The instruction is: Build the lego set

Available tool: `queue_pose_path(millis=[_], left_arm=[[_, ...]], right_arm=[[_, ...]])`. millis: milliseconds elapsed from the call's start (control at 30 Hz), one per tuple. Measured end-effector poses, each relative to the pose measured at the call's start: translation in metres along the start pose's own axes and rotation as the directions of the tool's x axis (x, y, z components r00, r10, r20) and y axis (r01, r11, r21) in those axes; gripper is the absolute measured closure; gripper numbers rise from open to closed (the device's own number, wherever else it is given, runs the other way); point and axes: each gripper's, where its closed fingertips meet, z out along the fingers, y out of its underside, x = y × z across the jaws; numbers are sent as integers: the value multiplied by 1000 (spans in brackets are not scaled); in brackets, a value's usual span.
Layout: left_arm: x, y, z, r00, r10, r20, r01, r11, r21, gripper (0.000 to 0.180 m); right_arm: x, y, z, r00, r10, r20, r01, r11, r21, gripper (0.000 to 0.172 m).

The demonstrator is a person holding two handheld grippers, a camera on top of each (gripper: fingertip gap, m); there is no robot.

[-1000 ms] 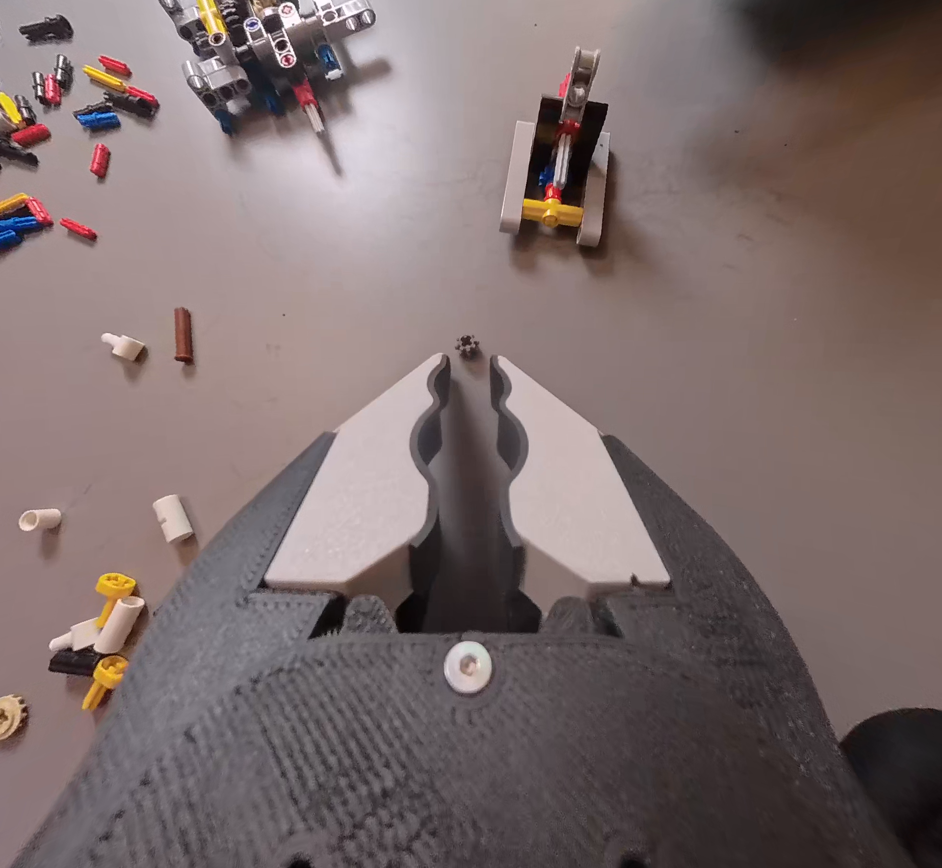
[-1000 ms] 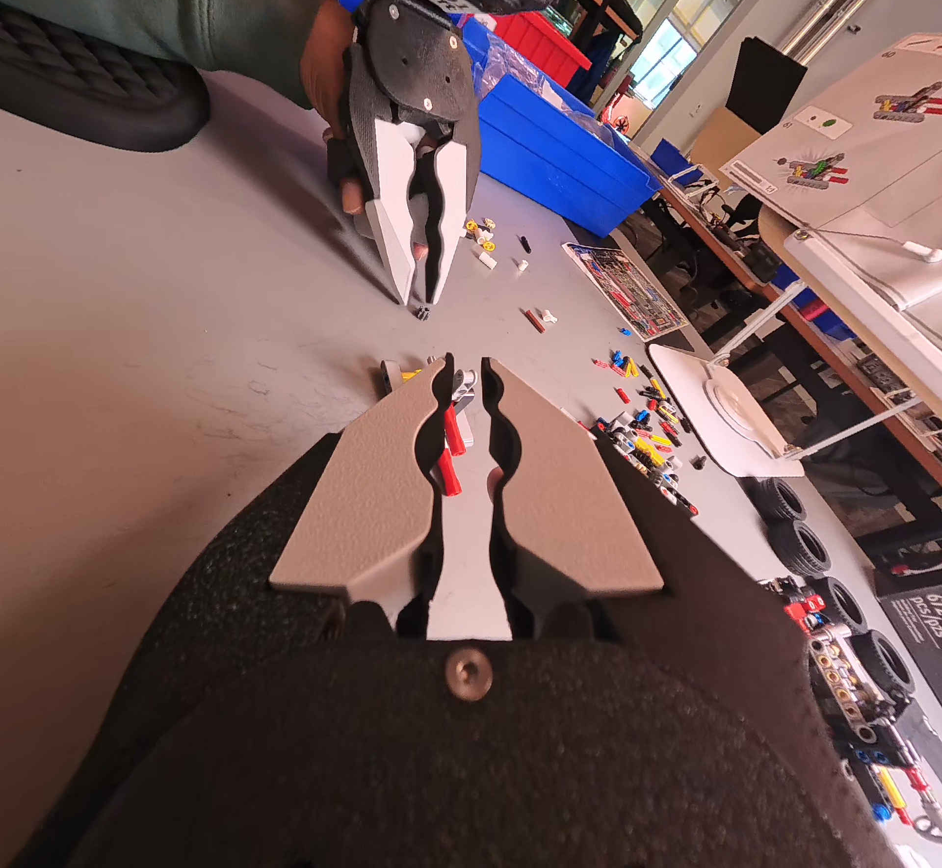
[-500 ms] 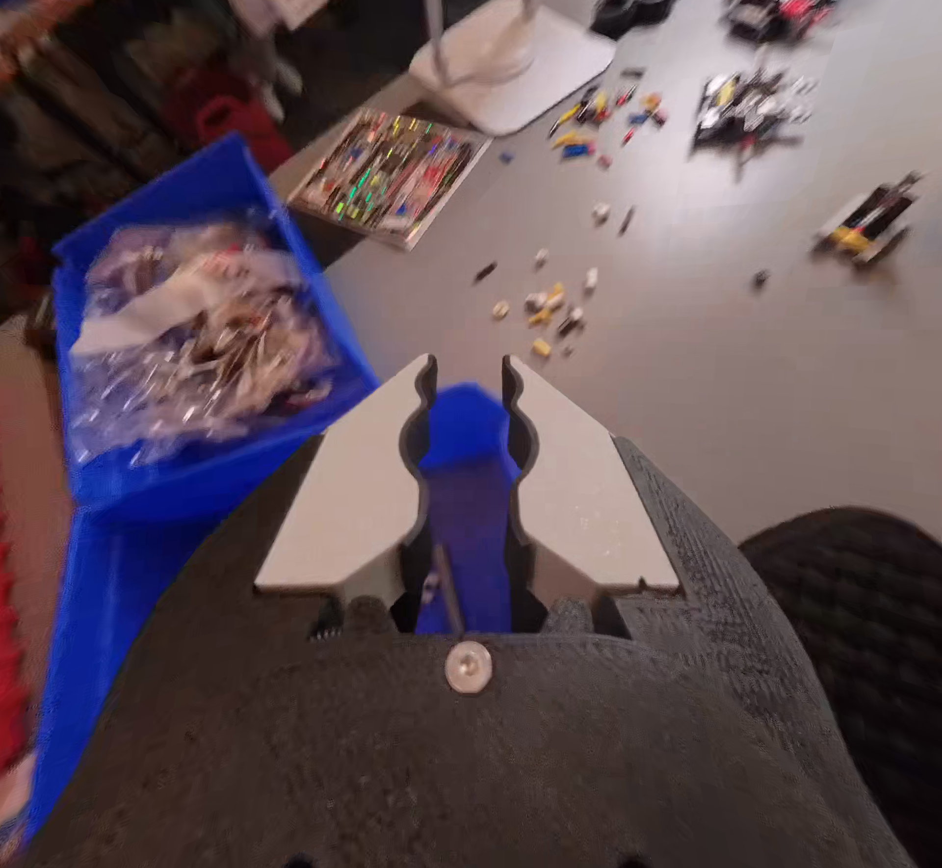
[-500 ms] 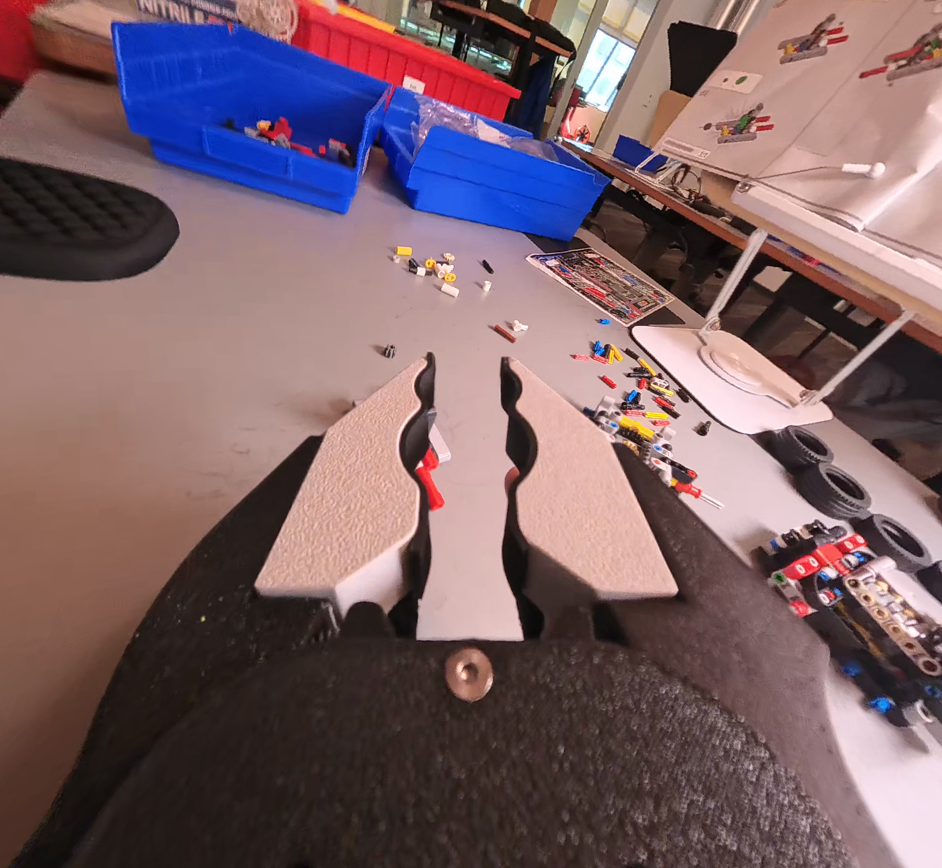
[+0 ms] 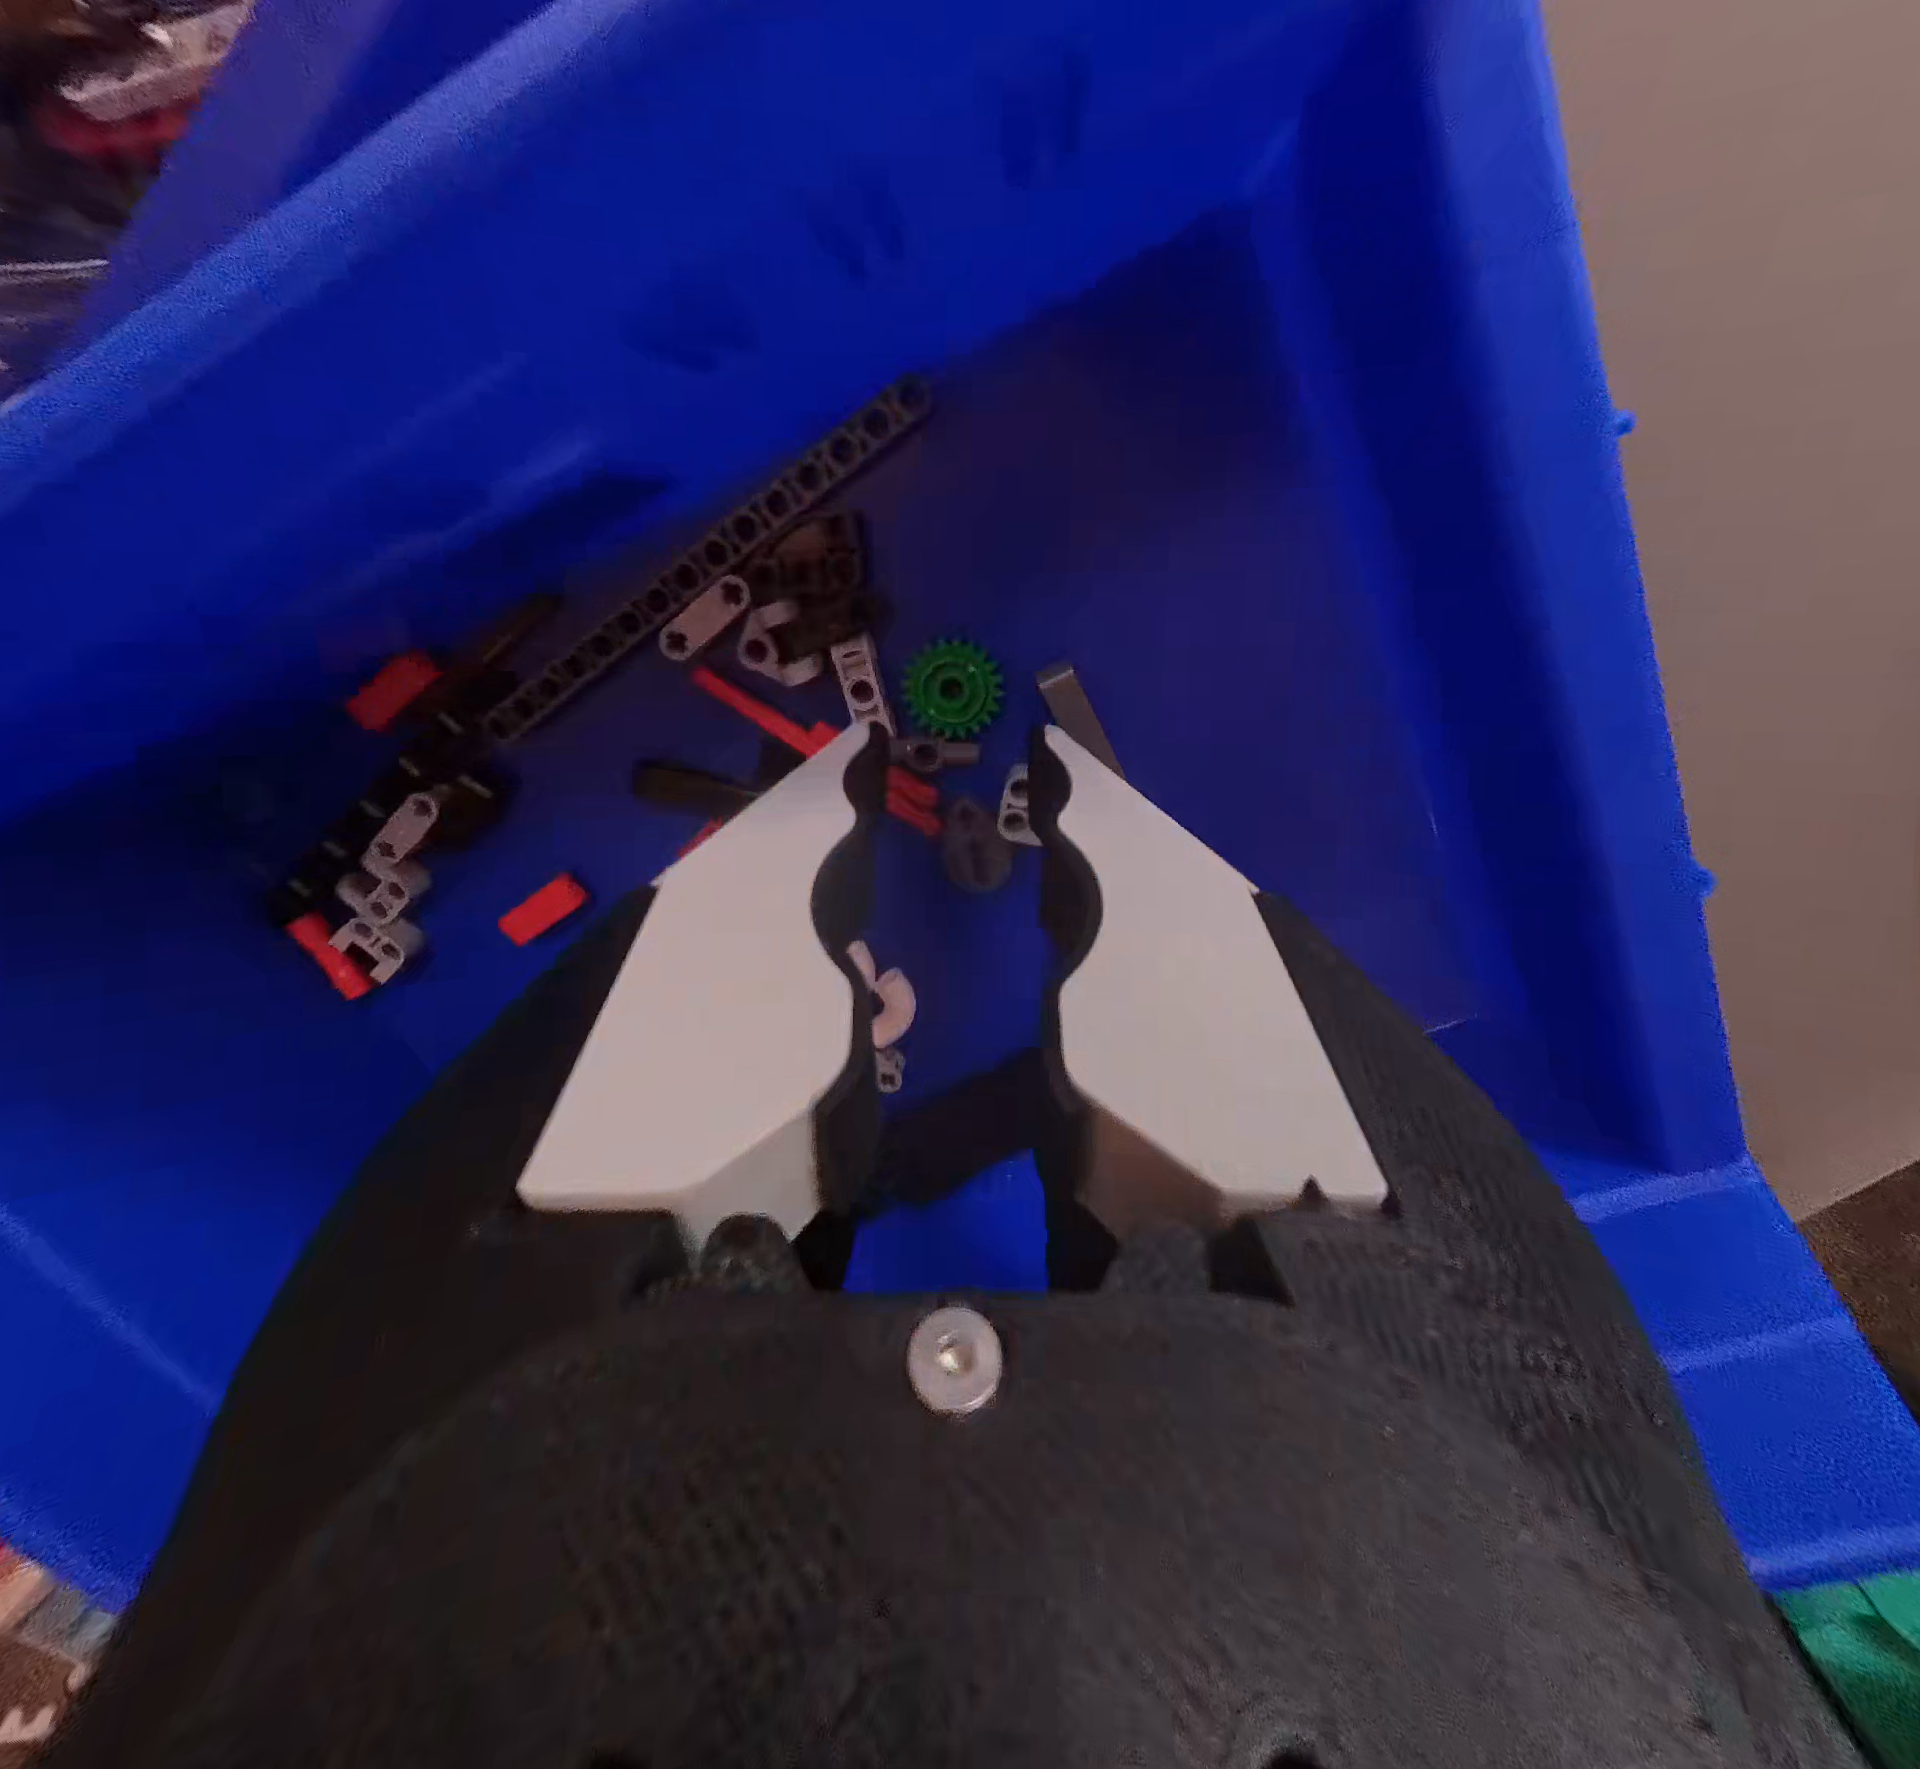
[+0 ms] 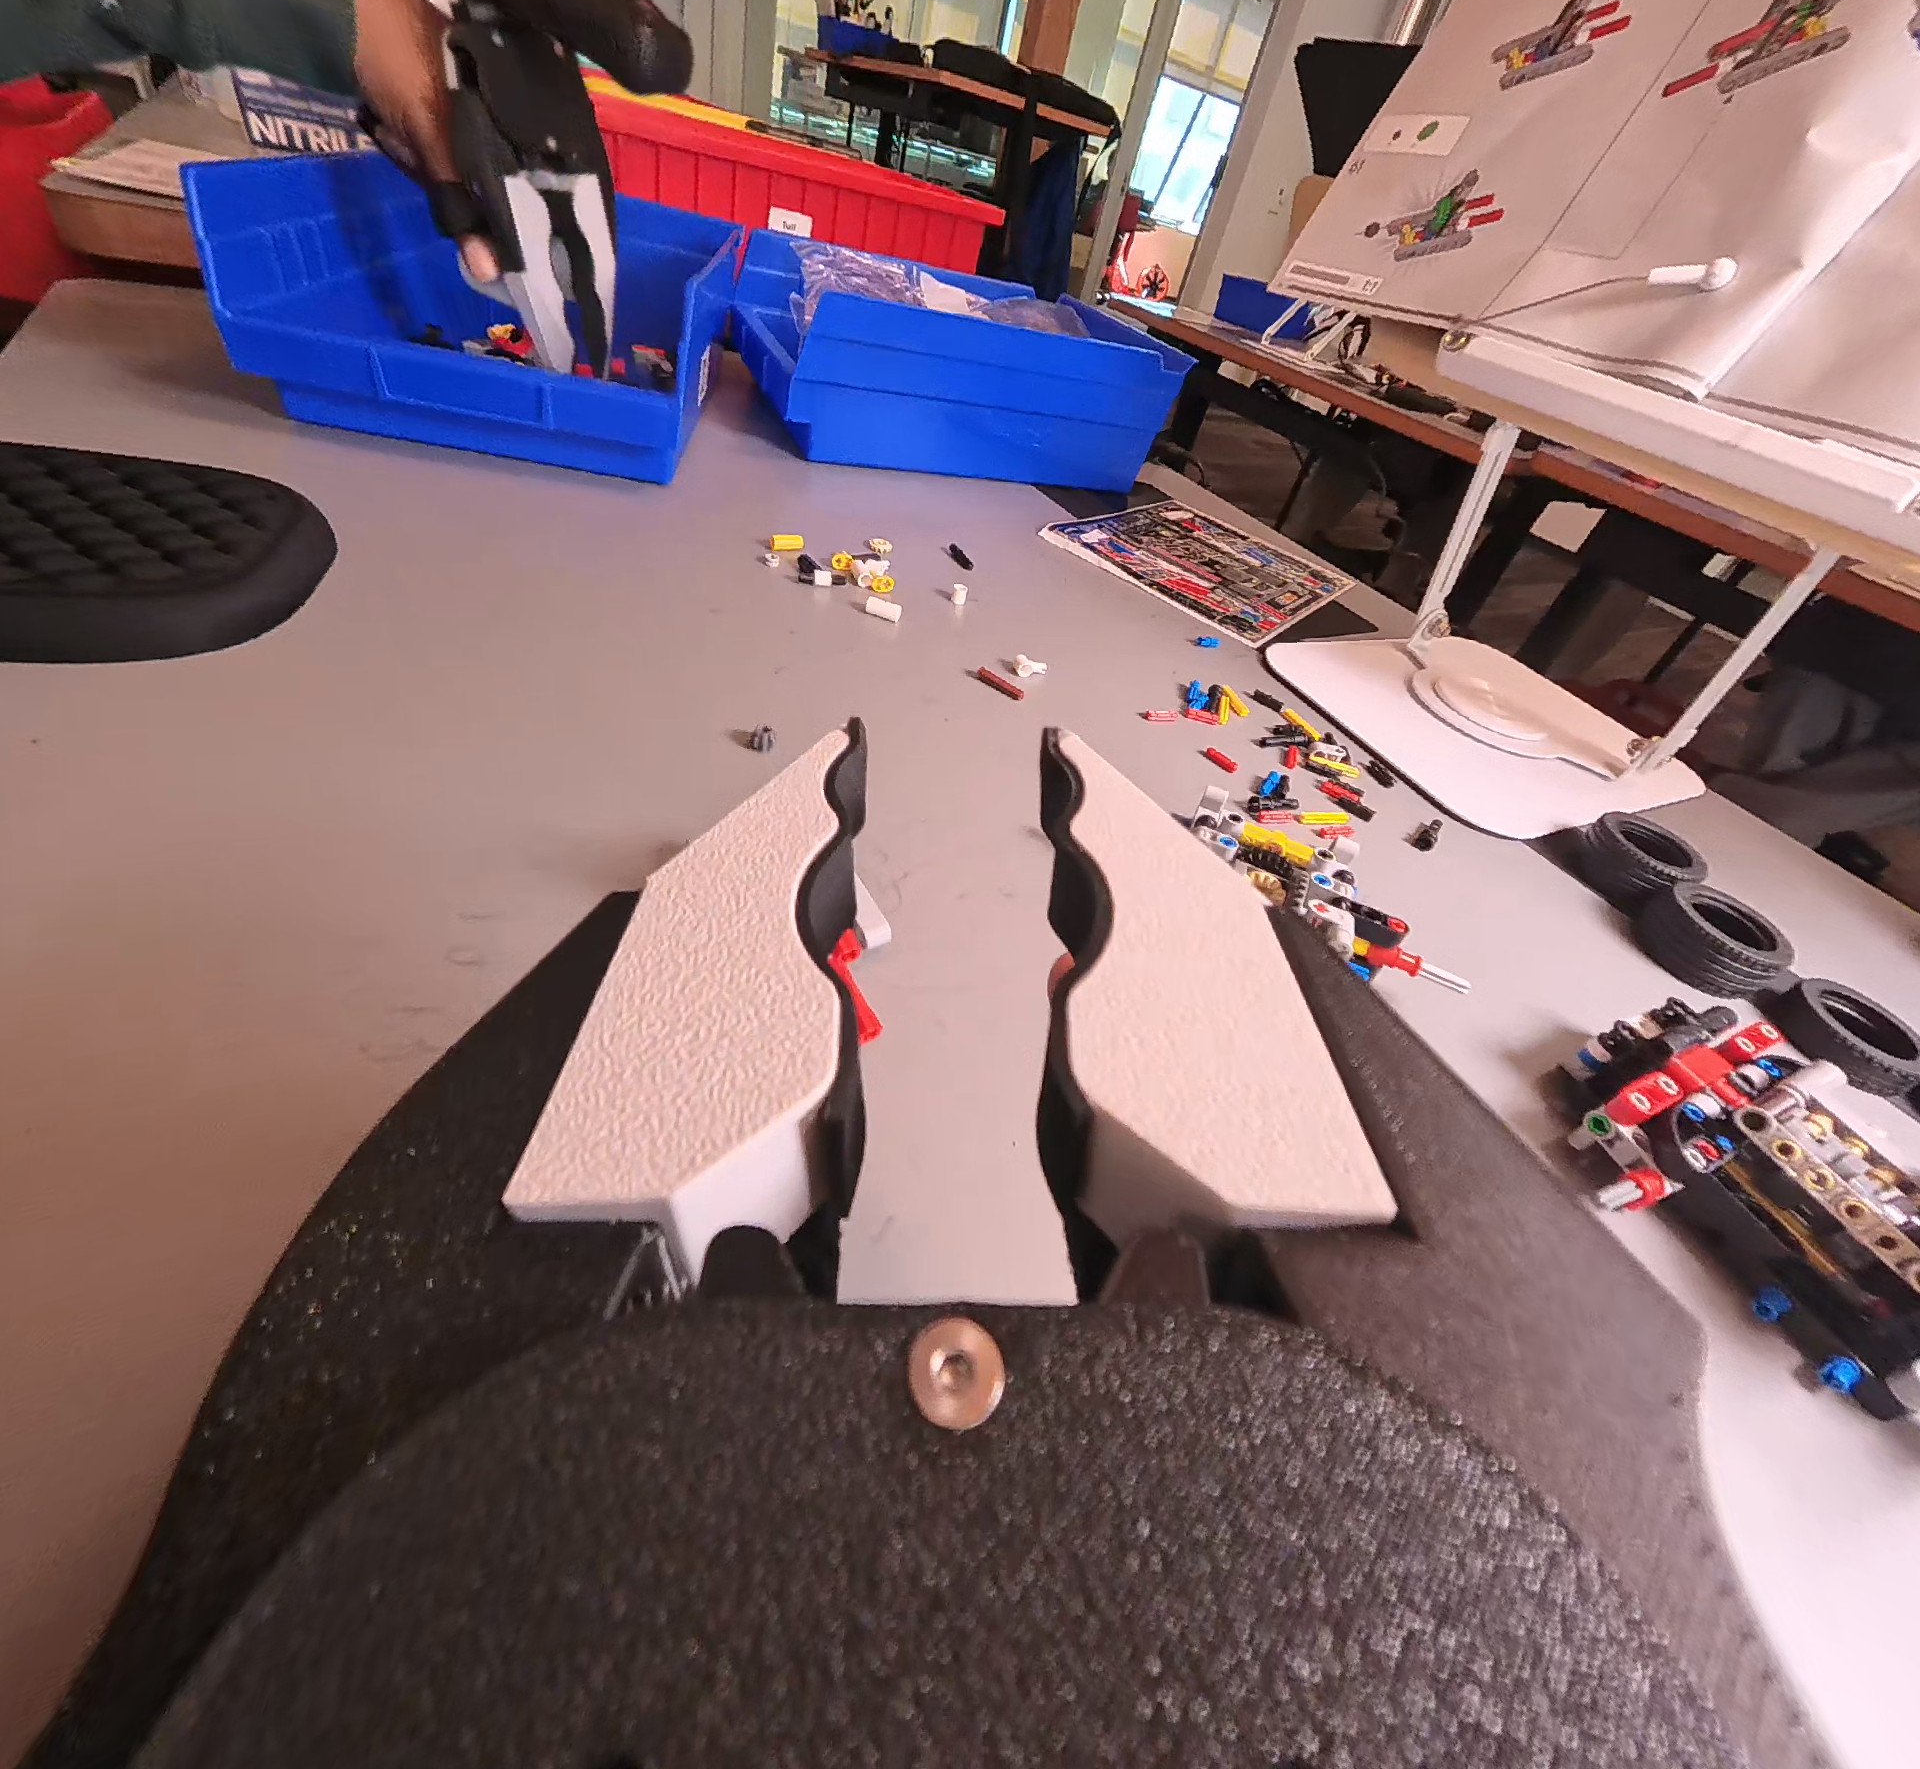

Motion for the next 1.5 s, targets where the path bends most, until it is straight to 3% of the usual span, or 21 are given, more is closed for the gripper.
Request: queue_pose_path(millis=[33,467,533,633,767,867,1067,1333,1500], left_arm=[[0,-1,4,1000,1,-6,-1,1000,-3,154],[-5,-5,15,998,50,39,-50,999,4,161],[-5,-9,13,995,73,68,-76,996,41,179],[0,-14,5,992,87,90,-96,991,95,180],[-5,-5,3,987,79,139,-89,994,67,180],[-9,-1,2,990,48,135,-56,997,56,166],[-14,-4,13,992,43,118,-48,998,47,157],[2,-9,15,996,83,33,-85,995,56,162],[0,-7,15,997,68,28,-69,996,53,154]], right_arm=[[1,1,0,1000,3,-3,-3,1000,-1,140],[5,5,0,1000,2,-9,-2,1000,-18,142],[4,4,0,1000,-2,-9,2,1000,-15,142],[4,2,-1,1000,-4,-8,4,1000,-9,142],[2,1,-1,1000,-9,-1,9,1000,-7,142],[1,0,-2,1000,-19,-2,19,1000,-7,142],[1,0,-2,1000,-22,-7,22,1000,-12,143],[1,2,-2,1000,-16,-4,16,1000,-19,143],[1,5,-1,1000,-17,0,17,999,-27,143]])
